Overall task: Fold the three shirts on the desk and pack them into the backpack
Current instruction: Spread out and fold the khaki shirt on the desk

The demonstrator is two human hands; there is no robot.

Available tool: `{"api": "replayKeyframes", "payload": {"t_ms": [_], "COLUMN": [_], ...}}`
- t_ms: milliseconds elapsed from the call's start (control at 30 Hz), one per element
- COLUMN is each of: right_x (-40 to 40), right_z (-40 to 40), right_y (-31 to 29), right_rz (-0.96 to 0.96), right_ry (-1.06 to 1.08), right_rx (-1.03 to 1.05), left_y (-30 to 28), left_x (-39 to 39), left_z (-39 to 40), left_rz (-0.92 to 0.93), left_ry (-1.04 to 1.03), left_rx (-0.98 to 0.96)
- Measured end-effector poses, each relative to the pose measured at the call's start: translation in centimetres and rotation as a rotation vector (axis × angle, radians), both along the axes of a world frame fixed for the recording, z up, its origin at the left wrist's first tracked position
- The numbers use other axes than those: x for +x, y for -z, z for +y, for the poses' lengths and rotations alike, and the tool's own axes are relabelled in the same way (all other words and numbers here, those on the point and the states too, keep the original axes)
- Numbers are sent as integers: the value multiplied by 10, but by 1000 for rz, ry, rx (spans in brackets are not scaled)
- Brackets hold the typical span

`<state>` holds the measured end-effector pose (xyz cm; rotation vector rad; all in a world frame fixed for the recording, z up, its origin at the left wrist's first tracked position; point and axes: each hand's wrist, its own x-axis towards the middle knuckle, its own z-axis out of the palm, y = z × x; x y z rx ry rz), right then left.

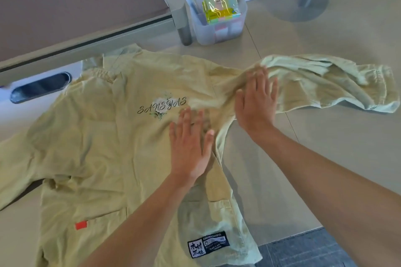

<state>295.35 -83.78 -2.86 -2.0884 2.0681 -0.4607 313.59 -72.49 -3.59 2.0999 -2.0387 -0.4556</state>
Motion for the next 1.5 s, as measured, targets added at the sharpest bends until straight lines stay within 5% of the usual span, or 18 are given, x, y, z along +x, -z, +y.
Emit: {"api": "replayKeyframes", "payload": {"t_ms": [133,233,367,667,833,1200,1367,1500], "right_x": [56,87,101,145,213,221,251,268], "right_z": [-11,-24,-29,-55,-25,-46,15,85], "right_y": [-10,2,27,13,15,28,9,15], "right_rz": [-2,80,214,220,157,280,221,178], "right_ry": [-330,-425,-364,-224,-355,-270,-297,-351], "right_rx": [-93,33,177,212,134,162,133,201], "left_y": [-5,-1,13,10,13,17,1,8], "left_x": [56,106,153,175,213,222,249,268], "left_z": [-21,-44,-47,-62,-66,-96,-57,1], "left_rz": [-74,-109,-149,-141,-182,-156,-100,-100], "left_ry": [-172,-272,-310,-278,-267,-199,-287,-357], "left_rx": [-94,37,183,110,110,116,-2,130]}}
